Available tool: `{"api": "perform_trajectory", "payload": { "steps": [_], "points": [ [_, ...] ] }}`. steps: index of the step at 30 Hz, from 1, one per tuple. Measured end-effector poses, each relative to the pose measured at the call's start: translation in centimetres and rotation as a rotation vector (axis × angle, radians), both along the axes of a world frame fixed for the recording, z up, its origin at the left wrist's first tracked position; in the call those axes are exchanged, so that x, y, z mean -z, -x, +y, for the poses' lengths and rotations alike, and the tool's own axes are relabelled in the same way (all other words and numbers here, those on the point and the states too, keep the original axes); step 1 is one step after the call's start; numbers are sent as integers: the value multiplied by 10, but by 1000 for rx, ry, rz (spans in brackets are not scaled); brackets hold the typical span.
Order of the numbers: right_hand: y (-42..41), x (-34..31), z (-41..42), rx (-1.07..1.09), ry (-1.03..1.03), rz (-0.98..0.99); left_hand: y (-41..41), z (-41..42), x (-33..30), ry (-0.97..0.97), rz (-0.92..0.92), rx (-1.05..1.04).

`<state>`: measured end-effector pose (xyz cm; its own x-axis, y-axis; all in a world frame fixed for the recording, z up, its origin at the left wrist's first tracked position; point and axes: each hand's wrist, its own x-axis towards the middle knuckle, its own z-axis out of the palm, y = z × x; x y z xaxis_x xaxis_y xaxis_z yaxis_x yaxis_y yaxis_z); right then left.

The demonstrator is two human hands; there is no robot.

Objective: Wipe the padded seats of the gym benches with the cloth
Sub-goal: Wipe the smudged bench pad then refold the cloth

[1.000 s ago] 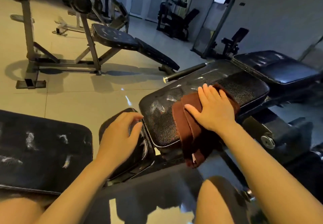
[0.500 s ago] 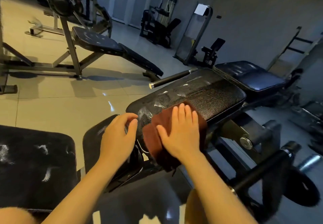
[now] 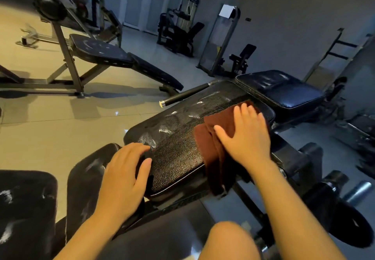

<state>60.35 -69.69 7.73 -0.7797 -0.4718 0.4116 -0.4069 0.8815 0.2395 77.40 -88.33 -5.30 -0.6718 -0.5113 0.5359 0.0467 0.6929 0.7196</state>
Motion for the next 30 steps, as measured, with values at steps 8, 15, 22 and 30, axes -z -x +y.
{"api": "perform_trajectory", "payload": {
  "steps": [8,15,22,30],
  "points": [
    [58,-41,22,-41,-29,-67,16,23,2,-76,34,40],
    [17,-4,-10,-154,-98,-1,11,18,10,-96,-7,11],
    [-63,62,-46,-407,-38,-125,1,19,12,-87,-100,-3],
    [-43,41,-15,-292,38,-61,-4,25,16,36,-145,71]
  ]
}}
